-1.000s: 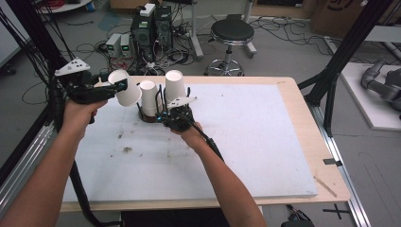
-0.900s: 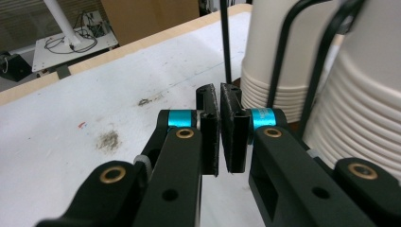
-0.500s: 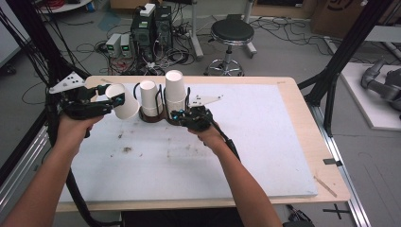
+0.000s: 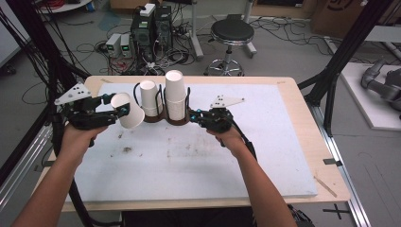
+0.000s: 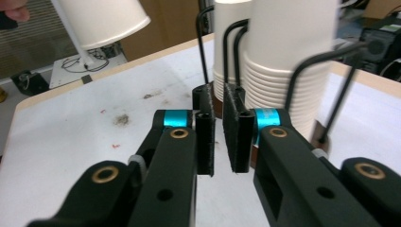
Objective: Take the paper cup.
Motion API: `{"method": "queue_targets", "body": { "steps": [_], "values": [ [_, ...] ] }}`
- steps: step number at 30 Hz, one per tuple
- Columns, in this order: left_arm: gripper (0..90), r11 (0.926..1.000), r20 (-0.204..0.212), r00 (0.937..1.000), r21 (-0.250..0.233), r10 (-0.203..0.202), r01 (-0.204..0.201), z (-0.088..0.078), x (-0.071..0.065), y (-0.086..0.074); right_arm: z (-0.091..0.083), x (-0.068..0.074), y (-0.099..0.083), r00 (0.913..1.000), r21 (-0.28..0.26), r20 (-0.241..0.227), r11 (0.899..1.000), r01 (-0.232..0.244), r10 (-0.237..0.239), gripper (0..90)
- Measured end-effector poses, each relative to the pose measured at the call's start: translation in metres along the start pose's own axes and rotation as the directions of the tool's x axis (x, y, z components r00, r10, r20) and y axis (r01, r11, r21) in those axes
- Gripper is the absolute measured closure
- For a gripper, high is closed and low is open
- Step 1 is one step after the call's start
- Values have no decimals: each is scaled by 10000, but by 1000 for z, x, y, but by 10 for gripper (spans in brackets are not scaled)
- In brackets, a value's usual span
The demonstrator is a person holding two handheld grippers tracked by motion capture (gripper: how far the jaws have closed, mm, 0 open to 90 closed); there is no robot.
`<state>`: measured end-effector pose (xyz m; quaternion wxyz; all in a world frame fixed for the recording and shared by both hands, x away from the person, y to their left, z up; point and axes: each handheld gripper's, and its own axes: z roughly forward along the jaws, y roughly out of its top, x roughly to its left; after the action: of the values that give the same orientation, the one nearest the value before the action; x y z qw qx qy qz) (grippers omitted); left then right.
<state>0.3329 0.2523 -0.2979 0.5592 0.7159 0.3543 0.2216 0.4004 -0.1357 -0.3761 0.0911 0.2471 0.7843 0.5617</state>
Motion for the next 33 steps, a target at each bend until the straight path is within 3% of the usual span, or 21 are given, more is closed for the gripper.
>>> {"method": "queue_targets", "body": {
  "steps": [7, 14, 24, 33],
  "values": [
    [347, 9999, 323, 9995, 125, 30, -34, 5, -9, -9, -36, -8, -13, 9980, -228, 629, 9997, -23, 37, 805],
    [348, 10000, 628, 9980, 97, 13, -19, 14, -18, -17, -72, -16, -27, 9891, -496, 1462, 9987, -97, 169, 764],
    [348, 10000, 852, 9964, 27, -1, -1, 21, -26, -21, -104, -16, -47, 9684, -701, 2456, 9972, -276, 440, 602],
    [349, 10000, 1092, 9940, 4, 70, -71, 27, -35, -23, -134, -16, -67, 9397, -935, 3362, 9951, -327, 625, 522]
  ]
}}
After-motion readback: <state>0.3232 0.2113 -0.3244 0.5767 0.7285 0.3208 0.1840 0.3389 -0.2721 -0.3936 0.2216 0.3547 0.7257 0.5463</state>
